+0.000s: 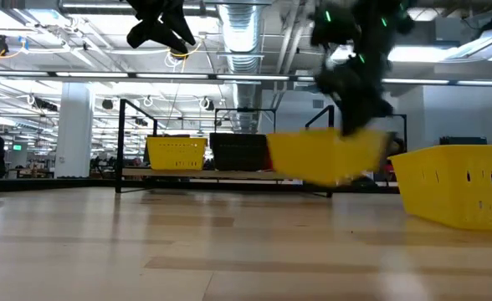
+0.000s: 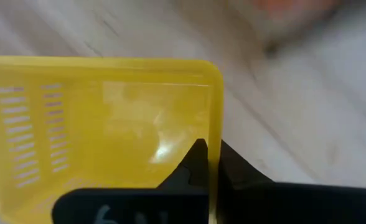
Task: Stack baskets on shelf by color
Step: Stack the top yellow bin on top of the yellow bin on the shelf
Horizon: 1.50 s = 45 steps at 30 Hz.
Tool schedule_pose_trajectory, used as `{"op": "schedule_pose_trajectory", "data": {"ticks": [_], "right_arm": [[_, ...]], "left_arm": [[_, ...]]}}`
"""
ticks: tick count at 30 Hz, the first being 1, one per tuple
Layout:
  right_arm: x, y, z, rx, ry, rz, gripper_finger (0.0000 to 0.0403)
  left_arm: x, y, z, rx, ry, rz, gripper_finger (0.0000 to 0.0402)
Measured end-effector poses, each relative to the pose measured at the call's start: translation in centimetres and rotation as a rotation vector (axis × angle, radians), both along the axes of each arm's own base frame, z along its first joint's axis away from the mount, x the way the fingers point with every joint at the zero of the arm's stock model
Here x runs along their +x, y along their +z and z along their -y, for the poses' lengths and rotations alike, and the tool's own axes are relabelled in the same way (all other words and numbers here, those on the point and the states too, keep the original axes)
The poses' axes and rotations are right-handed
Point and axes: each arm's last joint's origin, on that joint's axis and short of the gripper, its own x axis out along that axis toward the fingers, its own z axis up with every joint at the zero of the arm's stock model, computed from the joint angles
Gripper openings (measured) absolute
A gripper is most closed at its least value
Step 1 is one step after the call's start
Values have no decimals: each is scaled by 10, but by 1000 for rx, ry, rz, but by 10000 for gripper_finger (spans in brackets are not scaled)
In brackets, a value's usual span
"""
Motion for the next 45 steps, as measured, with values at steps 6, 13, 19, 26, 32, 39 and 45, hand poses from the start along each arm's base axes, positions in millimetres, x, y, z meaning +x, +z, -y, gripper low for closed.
{"op": "schedule_pose_trajectory", "data": {"ticks": [6, 13, 19, 26, 32, 39, 45], "right_arm": [[26, 94, -10, -266, 88, 168, 6], [24, 175, -13, -553, 105, 287, 6], [19, 188, -6, -616, 132, 261, 5], [14, 166, 11, -600, 136, 20, 5], [42, 145, 29, -630, 174, -30, 5], [79, 124, 36, -625, 256, -67, 5], [98, 156, 33, -691, 306, 21, 4]], "left_arm": [[0, 0, 0, 0, 1, 1, 122], [18, -1, -6, 68, -44, 35, 125], [45, -3, -9, 69, -219, 142, 161], [54, 2, -5, 8, -377, 215, 197], [56, 8, -6, 56, -365, 271, 202], [55, 7, -11, 157, -248, 211, 202], [66, -7, -16, 147, -210, 144, 202]]}}
